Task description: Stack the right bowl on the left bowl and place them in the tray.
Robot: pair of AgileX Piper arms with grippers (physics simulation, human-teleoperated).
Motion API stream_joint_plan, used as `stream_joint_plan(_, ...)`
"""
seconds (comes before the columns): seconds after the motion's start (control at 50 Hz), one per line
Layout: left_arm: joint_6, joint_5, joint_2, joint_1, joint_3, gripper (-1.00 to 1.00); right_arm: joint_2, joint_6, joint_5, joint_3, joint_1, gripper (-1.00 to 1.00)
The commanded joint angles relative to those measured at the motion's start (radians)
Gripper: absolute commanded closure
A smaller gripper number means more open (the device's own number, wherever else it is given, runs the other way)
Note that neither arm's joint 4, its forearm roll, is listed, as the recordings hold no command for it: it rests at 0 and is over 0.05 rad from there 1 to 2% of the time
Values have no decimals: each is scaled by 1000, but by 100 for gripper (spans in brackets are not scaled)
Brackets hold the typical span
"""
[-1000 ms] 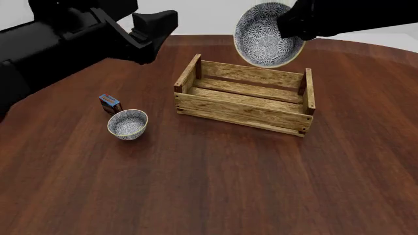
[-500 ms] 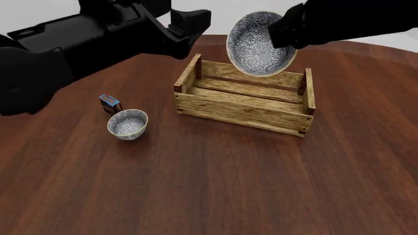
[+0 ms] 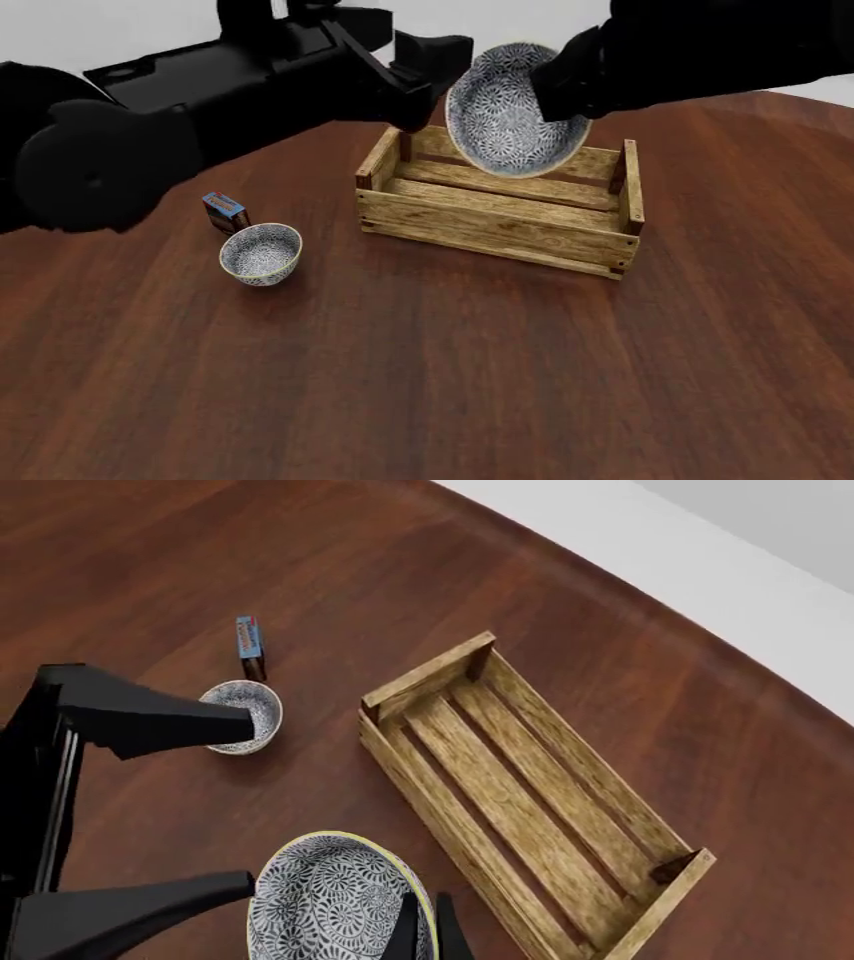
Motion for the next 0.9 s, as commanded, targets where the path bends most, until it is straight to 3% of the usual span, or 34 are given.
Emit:
stream_joint_plan(0.02, -31, 4, 31, -31, -13, -100, -67, 22, -11, 32, 21, 100)
stream_joint_plan(0.9, -106, -64, 141, -29, 6, -100, -115, 12, 11, 34, 34, 100)
